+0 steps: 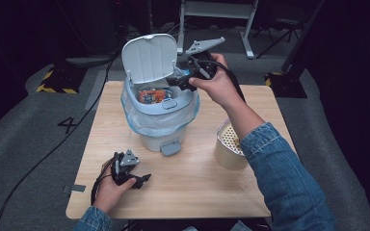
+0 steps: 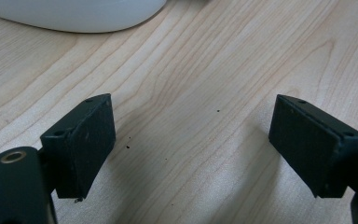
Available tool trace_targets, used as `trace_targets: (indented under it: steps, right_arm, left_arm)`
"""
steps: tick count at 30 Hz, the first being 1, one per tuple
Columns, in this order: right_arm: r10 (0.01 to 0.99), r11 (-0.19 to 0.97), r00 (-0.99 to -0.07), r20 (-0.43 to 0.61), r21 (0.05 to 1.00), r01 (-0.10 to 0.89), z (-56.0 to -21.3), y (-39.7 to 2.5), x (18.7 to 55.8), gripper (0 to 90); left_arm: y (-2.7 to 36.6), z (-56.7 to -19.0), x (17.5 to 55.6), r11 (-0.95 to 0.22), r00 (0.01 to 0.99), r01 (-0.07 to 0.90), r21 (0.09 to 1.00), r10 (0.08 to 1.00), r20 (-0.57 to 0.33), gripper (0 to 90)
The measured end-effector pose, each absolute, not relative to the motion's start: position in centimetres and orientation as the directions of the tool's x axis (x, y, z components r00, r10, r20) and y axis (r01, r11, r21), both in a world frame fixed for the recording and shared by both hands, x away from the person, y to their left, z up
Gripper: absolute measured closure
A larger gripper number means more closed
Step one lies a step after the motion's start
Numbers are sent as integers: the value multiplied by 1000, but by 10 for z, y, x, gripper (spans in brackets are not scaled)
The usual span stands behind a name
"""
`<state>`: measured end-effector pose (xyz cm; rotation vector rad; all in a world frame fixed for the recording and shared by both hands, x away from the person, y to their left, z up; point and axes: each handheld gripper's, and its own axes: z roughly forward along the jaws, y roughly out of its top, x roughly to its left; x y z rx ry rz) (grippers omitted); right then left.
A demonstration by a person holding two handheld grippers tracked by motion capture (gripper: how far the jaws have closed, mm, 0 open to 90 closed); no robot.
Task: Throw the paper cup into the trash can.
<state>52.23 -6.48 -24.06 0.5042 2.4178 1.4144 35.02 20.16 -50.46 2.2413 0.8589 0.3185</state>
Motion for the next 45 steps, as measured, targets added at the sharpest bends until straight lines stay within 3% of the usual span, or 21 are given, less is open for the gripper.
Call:
trace_targets:
  steps: [16, 45]
  right_arm:
    - [517, 431, -851, -90, 887, 168, -226, -140, 496, 194]
    - [674, 345, -738, -28, 896, 281, -265, -302, 438, 217]
  left_arm:
    - [209, -504, 348, -536, 754, 485, 691, 657, -19, 152]
    - [209, -504, 348, -540, 756, 482, 690, 654, -17, 152]
